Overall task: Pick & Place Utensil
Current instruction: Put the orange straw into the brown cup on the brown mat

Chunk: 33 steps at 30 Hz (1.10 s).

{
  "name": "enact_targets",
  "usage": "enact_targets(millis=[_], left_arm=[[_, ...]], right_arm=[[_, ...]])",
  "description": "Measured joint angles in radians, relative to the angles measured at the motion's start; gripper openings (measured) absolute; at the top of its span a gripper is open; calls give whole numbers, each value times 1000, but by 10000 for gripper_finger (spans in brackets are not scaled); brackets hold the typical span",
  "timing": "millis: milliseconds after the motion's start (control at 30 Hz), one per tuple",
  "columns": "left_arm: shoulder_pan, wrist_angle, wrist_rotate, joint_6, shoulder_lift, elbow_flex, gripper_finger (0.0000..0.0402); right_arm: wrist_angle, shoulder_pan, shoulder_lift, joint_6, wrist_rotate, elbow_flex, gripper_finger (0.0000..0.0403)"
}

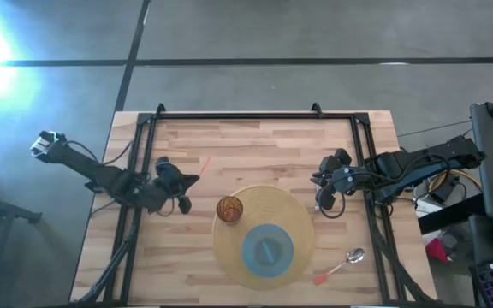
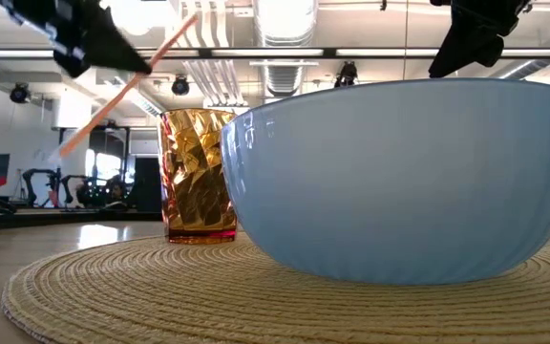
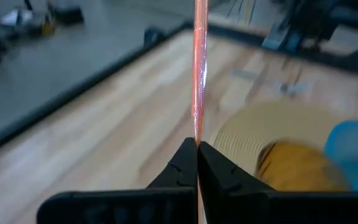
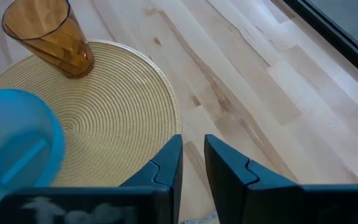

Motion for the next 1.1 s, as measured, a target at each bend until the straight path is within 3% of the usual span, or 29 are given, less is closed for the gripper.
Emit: enact_targets(millis=[367, 700, 1100], left_arm=[[0, 427, -22, 316, -22, 1, 0], [0, 669, -18, 460, 60, 1, 0], [0, 994, 141, 602, 252, 1, 0]], right_arm=[[0, 0, 0, 0, 0, 0, 74], [0, 0, 0, 0, 0, -1, 63], [0, 0, 0, 0, 0, -1, 65]])
